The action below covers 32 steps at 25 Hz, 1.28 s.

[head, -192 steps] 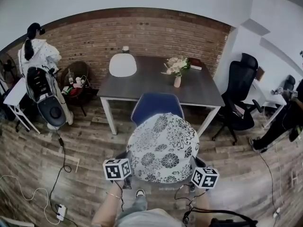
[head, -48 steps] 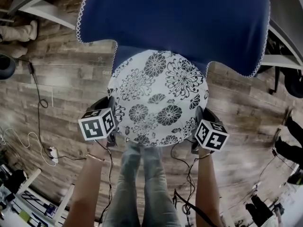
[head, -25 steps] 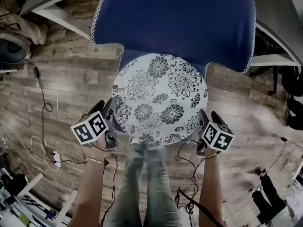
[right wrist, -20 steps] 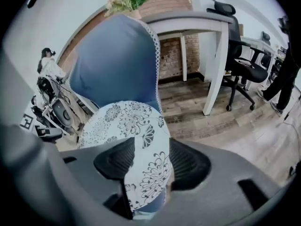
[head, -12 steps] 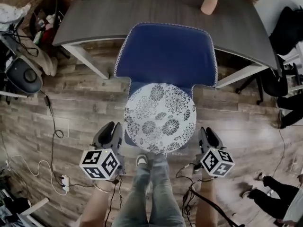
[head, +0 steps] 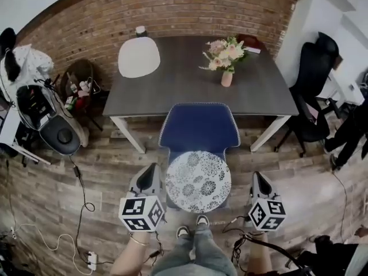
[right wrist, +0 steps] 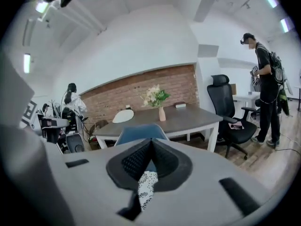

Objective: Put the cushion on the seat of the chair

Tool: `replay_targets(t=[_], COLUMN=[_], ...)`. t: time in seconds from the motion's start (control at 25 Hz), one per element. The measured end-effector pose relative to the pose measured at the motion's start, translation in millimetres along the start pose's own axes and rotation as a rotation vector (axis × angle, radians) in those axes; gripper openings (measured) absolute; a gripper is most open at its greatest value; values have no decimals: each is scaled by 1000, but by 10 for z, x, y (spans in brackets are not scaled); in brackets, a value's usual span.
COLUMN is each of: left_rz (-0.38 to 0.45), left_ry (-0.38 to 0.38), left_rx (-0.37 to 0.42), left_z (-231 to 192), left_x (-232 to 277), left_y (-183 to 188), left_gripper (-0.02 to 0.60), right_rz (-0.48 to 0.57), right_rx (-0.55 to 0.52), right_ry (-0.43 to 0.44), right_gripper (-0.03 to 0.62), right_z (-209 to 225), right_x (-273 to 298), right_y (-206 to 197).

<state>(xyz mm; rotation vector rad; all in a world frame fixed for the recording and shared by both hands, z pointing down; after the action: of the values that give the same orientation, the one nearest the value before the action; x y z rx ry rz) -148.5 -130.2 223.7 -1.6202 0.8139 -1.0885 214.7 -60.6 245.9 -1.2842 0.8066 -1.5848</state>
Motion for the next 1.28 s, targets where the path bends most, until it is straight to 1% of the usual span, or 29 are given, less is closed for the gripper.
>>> replay_targets(t=[0.16,0.28,0.4,0.48,0.6,0.76,0.88,1.04,1.28], left_rz=[49,75,85,90,87,67,52,48,55], left_ry=[34,22,14,8,9,17,23,28,32], left_rx=[-10,5,18,22,29,17,7,-1,-12], left_z=[98,206,256,276,283,226,192,196,220], left_x=[-174,-169,-111,-75,-47,-6,7,-4,-1], left_y=[361,514,601,655,684,640,595,563,540], left_gripper=[8,8,8,8,8,8,8,8,8], right_rz=[78,114,135,146,142,122,122,133,136], right_rx=[20,31,-3,-7,-19,-77,-77,-105,-83], right_ry=[16,34,10,-2,-14,-41,-37,-55,-58], right_gripper=[3,3,3,3,3,3,3,2,2], right_z=[-97,-135,-135,-123,-114,-150,-170,-164,-132], right_x=[-272,-334,-377,-394,-377,-307,-287,-322,-346], right_y=[395,615,730,791,820,806,796,782,768])
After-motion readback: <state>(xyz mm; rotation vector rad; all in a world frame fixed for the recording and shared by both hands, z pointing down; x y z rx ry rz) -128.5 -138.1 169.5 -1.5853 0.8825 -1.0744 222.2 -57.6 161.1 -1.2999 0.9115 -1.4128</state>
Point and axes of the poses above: the fingertips, and each gripper's own axes: x forward along the fingers, z to its right, y out of its top, the point moved 9 cm from there along -x, backward along the fingers, and after that the axes turned 7 degrees about x, right-handed, at the moved point
